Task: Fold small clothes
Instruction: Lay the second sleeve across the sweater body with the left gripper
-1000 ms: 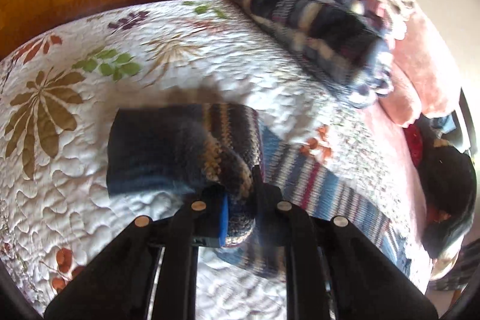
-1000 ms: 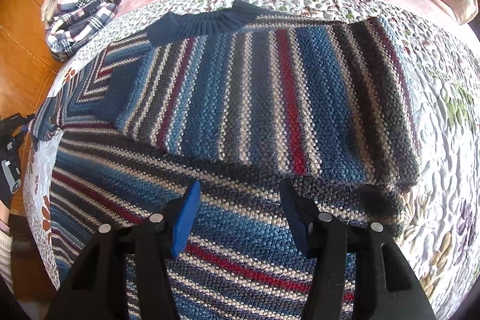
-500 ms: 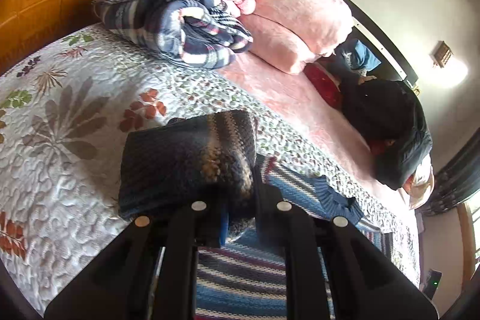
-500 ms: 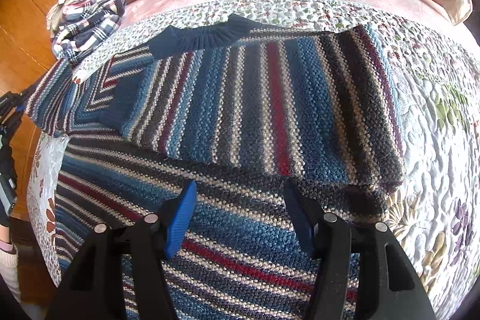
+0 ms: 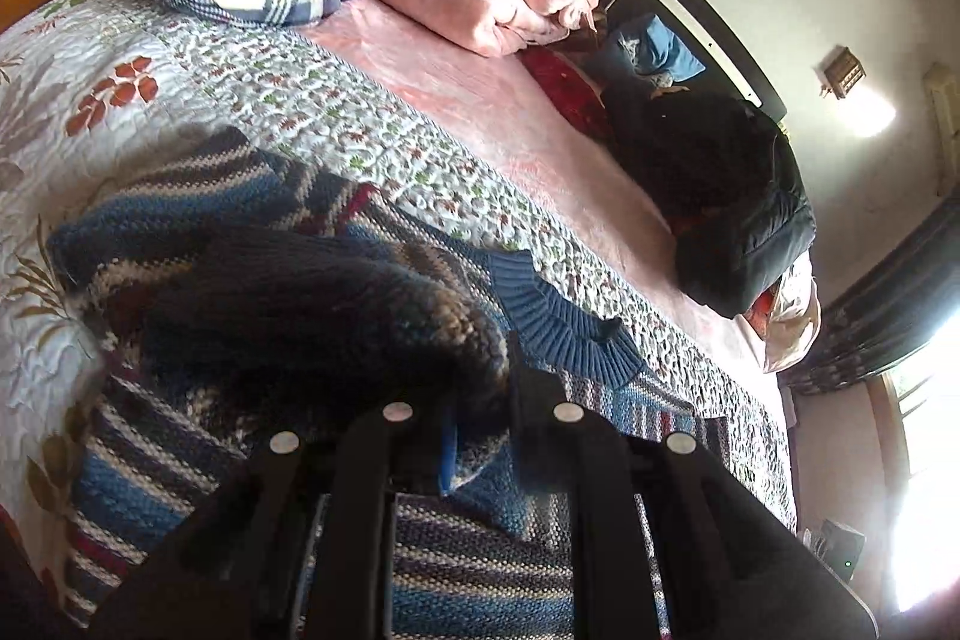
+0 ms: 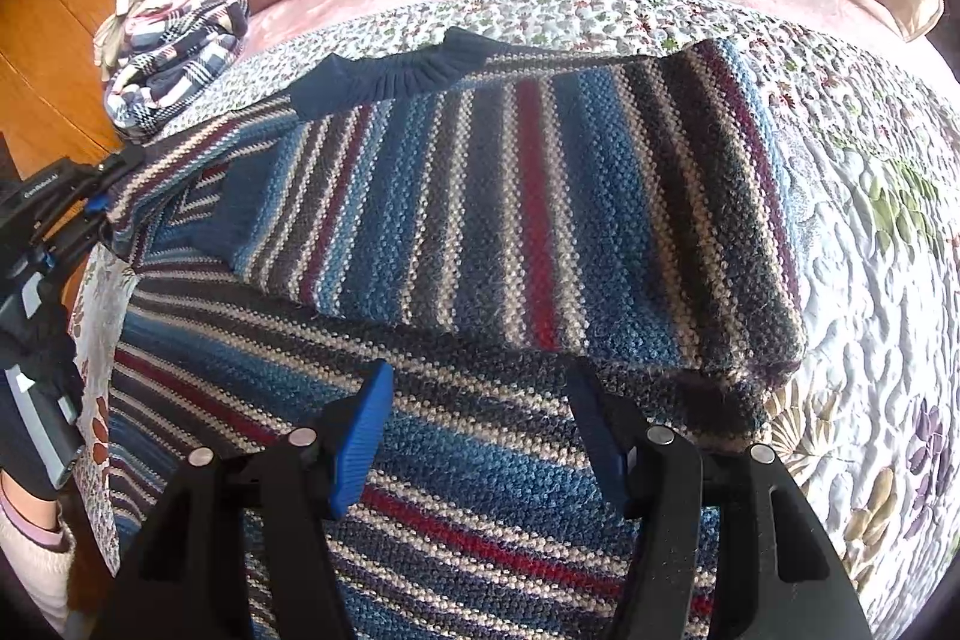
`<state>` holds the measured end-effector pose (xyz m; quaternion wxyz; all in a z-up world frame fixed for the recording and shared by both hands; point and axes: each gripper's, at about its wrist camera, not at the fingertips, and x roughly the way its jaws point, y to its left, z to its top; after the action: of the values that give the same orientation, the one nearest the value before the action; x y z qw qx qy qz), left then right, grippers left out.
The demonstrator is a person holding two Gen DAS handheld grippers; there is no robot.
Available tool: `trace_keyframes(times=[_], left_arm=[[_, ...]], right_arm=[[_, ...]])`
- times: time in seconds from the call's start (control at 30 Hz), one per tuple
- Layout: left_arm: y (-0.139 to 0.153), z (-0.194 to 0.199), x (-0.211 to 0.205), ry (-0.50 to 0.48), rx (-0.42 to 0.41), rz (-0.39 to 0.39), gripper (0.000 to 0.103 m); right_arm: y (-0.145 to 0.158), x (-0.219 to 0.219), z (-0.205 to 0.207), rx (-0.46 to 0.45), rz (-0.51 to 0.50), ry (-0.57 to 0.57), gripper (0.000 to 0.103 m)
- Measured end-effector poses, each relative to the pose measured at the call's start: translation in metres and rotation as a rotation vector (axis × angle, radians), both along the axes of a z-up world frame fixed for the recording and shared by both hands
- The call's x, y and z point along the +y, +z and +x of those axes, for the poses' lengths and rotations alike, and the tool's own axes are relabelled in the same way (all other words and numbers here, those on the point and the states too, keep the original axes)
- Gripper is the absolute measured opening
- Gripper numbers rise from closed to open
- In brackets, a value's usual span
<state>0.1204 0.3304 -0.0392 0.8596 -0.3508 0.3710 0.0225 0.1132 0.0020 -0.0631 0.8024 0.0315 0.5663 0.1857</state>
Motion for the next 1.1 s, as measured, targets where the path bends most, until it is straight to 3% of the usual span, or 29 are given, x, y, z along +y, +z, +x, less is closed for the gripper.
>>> trace_keyframes(times=[0.47,0.57,0.63,0.73,0.9,1.0,1.1], left_arm=[[-0.058,0.011,-0.037,-0.091,0.127,0.046,0.016],[-0.051,0.001,-0.044,-0.164,0.106,0.117,0.021],[-0.043,-0.014,-0.042,-0.225,0.101,0.120,0.032],[-0.032,-0.046,-0.033,-0.298,0.093,0.140,0.036],[0.008,-0.077,0.026,-0.191,0.026,0.264,0.037],[0.021,-0.061,0.060,-0.106,0.035,0.316,0.037],[0.012,-0.033,0.080,-0.097,0.102,0.357,0.038]], right_arm=[[-0.008,0.000,0.002,0.024,0.016,-0.008,0.061],[-0.005,0.003,0.002,0.022,0.011,0.002,0.061],[-0.001,0.007,0.003,0.012,-0.001,0.018,0.061],[0.006,0.015,0.005,0.000,-0.005,0.040,0.061],[0.020,0.042,0.014,0.001,0.053,0.077,0.061],[0.027,0.071,0.025,0.028,0.110,0.109,0.061],[0.033,0.108,0.035,0.046,0.144,0.152,0.061]])
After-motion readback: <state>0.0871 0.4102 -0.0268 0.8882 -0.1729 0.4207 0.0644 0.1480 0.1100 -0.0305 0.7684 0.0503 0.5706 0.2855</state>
